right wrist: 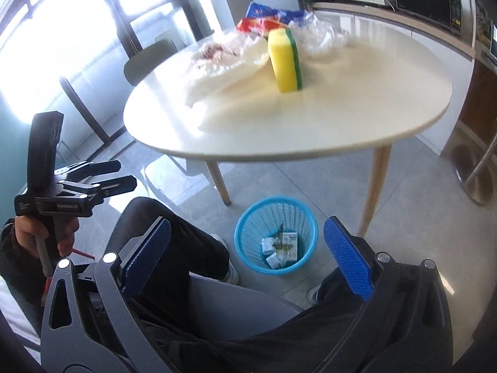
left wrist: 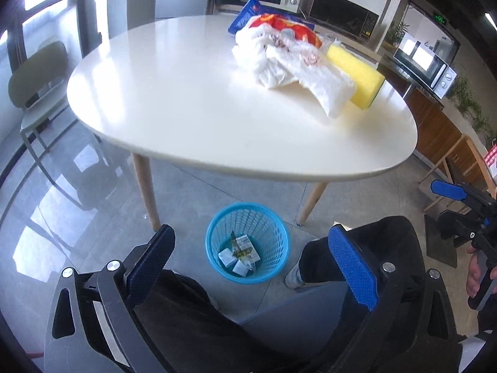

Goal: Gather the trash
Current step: 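Raise both tools back toward the table, then grasp the white plastic bag with the left tool while the right tool grasps the yellow-green sponge, then carry the white bag and sponge down over the blue wastebasket with both tools, then open both tools to drop the white bag and sponge into the wastebasket, then raise both tools back toward the table, then grasp the red snack bag with the left tool while the right tool grasps a clear plastic bag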

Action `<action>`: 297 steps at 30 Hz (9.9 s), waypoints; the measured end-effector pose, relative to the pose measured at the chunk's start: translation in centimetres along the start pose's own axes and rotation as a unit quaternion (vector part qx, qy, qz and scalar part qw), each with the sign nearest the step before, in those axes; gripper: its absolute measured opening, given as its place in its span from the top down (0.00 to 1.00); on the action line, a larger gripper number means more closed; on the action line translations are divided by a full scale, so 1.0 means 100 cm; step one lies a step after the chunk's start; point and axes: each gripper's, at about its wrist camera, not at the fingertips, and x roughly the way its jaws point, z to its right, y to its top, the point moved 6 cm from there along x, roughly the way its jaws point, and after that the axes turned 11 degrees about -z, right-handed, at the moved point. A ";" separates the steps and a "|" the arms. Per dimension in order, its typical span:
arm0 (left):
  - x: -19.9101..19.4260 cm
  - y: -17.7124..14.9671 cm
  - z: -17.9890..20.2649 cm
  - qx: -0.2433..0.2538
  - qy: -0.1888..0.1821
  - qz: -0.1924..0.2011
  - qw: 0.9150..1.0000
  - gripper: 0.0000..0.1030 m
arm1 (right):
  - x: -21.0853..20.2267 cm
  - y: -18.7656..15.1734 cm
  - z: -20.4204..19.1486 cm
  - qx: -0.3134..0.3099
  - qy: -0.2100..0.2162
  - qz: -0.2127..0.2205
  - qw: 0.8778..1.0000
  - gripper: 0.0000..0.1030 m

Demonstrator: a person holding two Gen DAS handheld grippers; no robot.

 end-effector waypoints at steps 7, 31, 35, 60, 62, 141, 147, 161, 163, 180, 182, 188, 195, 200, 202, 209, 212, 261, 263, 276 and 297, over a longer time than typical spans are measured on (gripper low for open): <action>-0.026 0.046 0.008 0.014 0.005 0.033 0.999 0.06 | -0.032 0.052 -0.003 -0.019 -0.011 0.044 0.999 0.08; 0.046 0.167 0.001 -0.024 0.001 -0.007 1.000 0.06 | 0.059 0.150 0.057 0.031 -0.012 0.011 0.999 0.31; 0.048 0.170 0.002 -0.024 -0.004 -0.005 1.000 0.06 | 0.069 0.152 0.059 0.021 -0.015 0.002 1.000 0.54; -0.010 0.141 -0.001 0.004 -0.015 0.029 0.999 0.71 | 0.025 0.135 0.031 0.005 0.000 0.030 1.000 0.76; -0.018 0.136 -0.001 0.006 -0.010 0.034 0.999 0.71 | 0.018 0.131 0.026 0.000 0.000 0.031 1.000 0.76; 0.216 -0.039 -0.035 -0.020 -0.001 -0.243 0.970 0.71 | 0.275 -0.064 0.084 0.151 0.071 -0.260 0.951 0.76; 0.263 -0.036 -0.034 -0.014 0.018 -0.282 0.959 0.71 | 0.316 -0.064 0.101 0.173 0.060 -0.287 0.940 0.76; 0.312 -0.041 -0.031 -0.015 0.030 -0.327 0.944 0.71 | 0.358 -0.058 0.121 0.198 0.046 -0.310 0.929 0.75; 0.316 -0.039 -0.035 -0.016 0.031 -0.328 0.944 0.71 | 0.360 -0.059 0.122 0.200 0.047 -0.311 0.928 0.74; 0.329 -0.042 -0.043 -0.029 0.045 -0.345 0.937 0.06 | 0.356 -0.049 0.131 0.227 0.042 -0.287 0.929 0.12; 0.329 -0.043 -0.044 -0.032 0.047 -0.349 0.935 0.06 | 0.354 -0.047 0.131 0.230 0.042 -0.284 0.930 0.08; 0.318 -0.042 -0.047 -0.033 0.046 -0.342 0.938 0.06 | 0.348 -0.049 0.126 0.223 0.039 -0.283 0.932 0.08; 0.292 -0.046 -0.047 -0.043 0.034 -0.325 0.944 0.06 | 0.327 -0.062 0.109 0.209 0.050 -0.281 0.935 0.08; 0.267 -0.051 -0.045 -0.050 0.023 -0.304 0.951 0.06 | 0.299 -0.070 0.095 0.186 0.041 -0.268 0.944 0.08; 0.256 -0.054 -0.043 -0.050 0.020 -0.296 0.954 0.06 | 0.287 -0.073 0.090 0.182 0.041 -0.260 0.947 0.08; 0.212 -0.065 -0.041 -0.055 0.014 -0.262 0.963 0.06 | 0.238 -0.081 0.069 0.138 0.017 -0.231 0.963 0.08; 0.191 -0.067 -0.040 -0.051 0.018 -0.242 0.969 0.06 | 0.213 -0.085 0.061 0.120 0.008 -0.215 0.969 0.08; 0.036 0.236 -0.004 0.029 0.082 0.027 0.996 0.06 | 0.045 0.185 0.093 0.112 0.001 0.025 0.993 0.09; 0.047 0.247 -0.004 0.037 0.087 0.021 0.995 0.06 | 0.056 0.193 0.097 0.120 0.001 0.020 0.993 0.09; 0.078 0.278 -0.003 0.094 0.101 0.010 0.990 0.25 | 0.098 0.218 0.110 0.133 -0.004 -0.005 0.991 0.24; 0.063 0.250 0.000 0.107 0.055 0.001 0.993 0.96 | 0.068 0.191 0.083 0.092 0.003 0.010 0.996 0.88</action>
